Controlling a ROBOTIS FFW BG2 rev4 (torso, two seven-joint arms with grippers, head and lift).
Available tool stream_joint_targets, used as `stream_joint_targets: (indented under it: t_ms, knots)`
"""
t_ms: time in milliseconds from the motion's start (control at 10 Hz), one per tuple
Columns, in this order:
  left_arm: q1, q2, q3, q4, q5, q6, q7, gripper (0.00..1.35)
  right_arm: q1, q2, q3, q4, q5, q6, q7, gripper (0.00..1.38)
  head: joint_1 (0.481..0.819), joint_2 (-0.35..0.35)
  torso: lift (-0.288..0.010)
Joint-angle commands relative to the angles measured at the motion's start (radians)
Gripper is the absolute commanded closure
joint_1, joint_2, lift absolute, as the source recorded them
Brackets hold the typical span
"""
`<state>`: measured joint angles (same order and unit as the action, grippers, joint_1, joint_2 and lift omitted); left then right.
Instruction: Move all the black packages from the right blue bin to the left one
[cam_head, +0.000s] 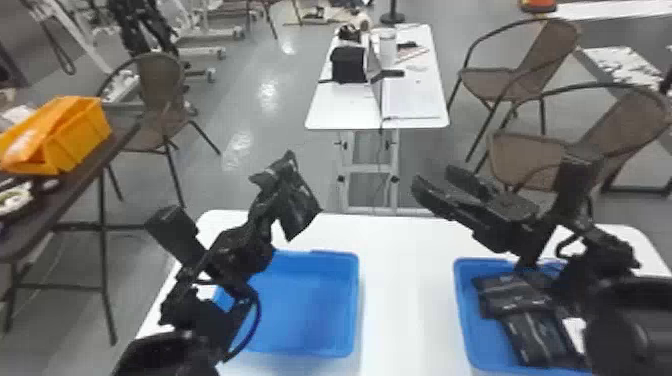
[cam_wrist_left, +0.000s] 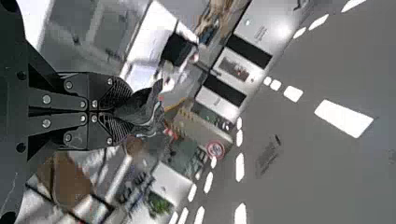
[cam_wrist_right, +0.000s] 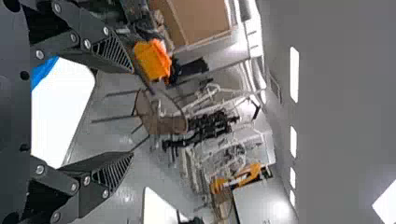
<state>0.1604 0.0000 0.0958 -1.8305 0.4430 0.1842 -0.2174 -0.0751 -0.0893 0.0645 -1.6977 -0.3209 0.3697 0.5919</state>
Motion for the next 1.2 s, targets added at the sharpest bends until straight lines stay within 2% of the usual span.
stream_joint_targets:
  t_ms: [0,100,200,300,500,600,700,800,900,1100]
  knots:
    - [0.025,-0.003,0.036,0.025,-0.280,0.003,0.010,1.20,0.051,-0.001,-0.023,-0.025,0.054,0.000,-0.010,0.33,0.678,0.137,0.000]
    - [0.033,-0.003,0.038,0.050,-0.452,0.008,0.010,1.20,0.074,-0.001,-0.031,-0.026,0.072,0.000,-0.017,0.33,0.695,0.149,0.000]
    - [0.034,-0.003,0.024,0.079,-0.592,-0.011,0.010,1.20,0.094,0.000,-0.035,-0.042,0.109,0.000,-0.024,0.33,0.695,0.158,0.000]
    - [0.031,-0.003,0.010,0.112,-0.647,-0.026,0.012,1.20,0.113,0.000,-0.035,-0.054,0.138,0.000,-0.041,0.33,0.695,0.160,0.000]
    - [0.031,-0.003,-0.007,0.135,-0.684,-0.057,0.030,1.20,0.118,0.000,-0.035,-0.040,0.144,0.000,-0.041,0.33,0.695,0.148,0.000]
    - [0.031,-0.003,-0.004,0.142,-0.669,-0.071,0.035,1.05,0.118,-0.001,-0.035,-0.039,0.143,0.000,-0.041,0.33,0.695,0.143,0.000]
    - [0.036,-0.003,-0.002,0.145,-0.642,-0.100,0.035,0.59,0.118,-0.001,-0.035,-0.039,0.144,0.000,-0.041,0.33,0.695,0.142,0.000]
    - [0.044,-0.003,0.001,0.143,-0.606,-0.121,0.035,0.19,0.121,-0.001,-0.042,-0.043,0.161,0.003,-0.046,0.33,0.695,0.141,0.000]
    - [0.056,-0.003,-0.001,0.135,-0.567,-0.152,0.035,0.08,0.140,-0.001,-0.051,-0.065,0.191,0.006,-0.078,0.33,0.695,0.139,0.000]
    - [0.094,-0.003,0.018,0.056,-0.517,-0.166,0.035,0.16,0.193,-0.001,-0.094,-0.073,0.237,0.006,-0.147,0.33,0.695,0.108,0.000]
